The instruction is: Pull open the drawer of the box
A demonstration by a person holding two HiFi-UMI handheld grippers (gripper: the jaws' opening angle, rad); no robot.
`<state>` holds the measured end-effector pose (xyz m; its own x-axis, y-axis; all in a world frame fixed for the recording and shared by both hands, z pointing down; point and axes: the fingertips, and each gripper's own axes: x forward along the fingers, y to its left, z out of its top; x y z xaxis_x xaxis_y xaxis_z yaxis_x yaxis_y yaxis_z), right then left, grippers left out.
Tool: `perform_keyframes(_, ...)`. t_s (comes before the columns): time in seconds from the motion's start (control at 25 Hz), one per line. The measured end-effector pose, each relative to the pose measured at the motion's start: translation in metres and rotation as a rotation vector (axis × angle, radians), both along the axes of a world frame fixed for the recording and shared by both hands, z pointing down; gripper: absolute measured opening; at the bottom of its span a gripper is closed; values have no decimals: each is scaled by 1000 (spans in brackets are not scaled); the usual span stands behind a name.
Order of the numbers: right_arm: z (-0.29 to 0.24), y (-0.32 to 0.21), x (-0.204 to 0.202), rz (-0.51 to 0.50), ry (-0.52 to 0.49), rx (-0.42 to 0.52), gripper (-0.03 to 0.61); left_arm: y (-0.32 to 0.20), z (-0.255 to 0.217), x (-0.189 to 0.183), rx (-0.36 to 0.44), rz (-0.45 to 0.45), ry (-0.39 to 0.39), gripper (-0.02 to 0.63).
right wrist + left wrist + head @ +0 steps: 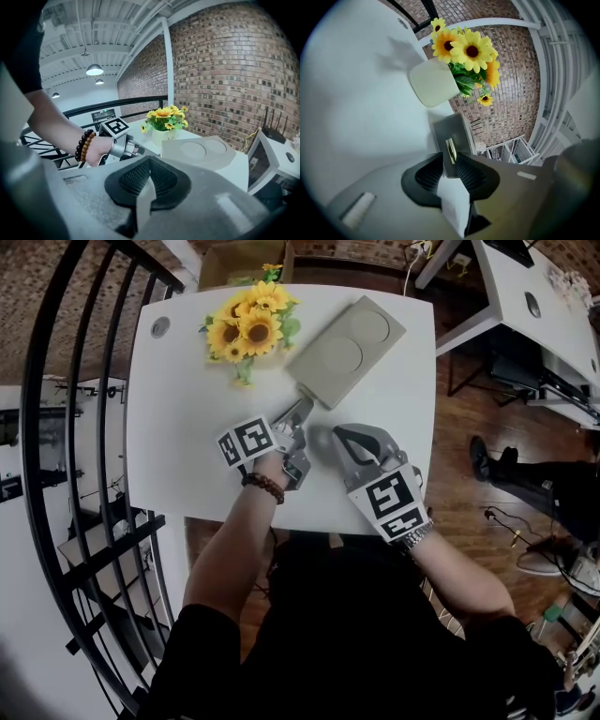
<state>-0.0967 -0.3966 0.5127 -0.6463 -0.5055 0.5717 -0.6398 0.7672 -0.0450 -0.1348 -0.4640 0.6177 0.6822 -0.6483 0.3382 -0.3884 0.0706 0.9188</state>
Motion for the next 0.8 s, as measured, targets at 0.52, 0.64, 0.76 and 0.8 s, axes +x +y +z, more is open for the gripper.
perform_keyframes(0.52,-4,1,8,7,2,9,-9,-5,-3,3,-3,-26,11,61)
perform_keyframes(0.64,-5,3,9,4,-1,13,-8,-1,-1,0,-9,-33,-8,61)
perform_keyframes(0.76,-7,6,7,-4,-5,19,-8,3,-1,-6,-17,-44,-22,60)
perform_keyframes(0.8,-8,7,6,-8,-7,20,-8,5,-2,-8,-21,-48,-28,58)
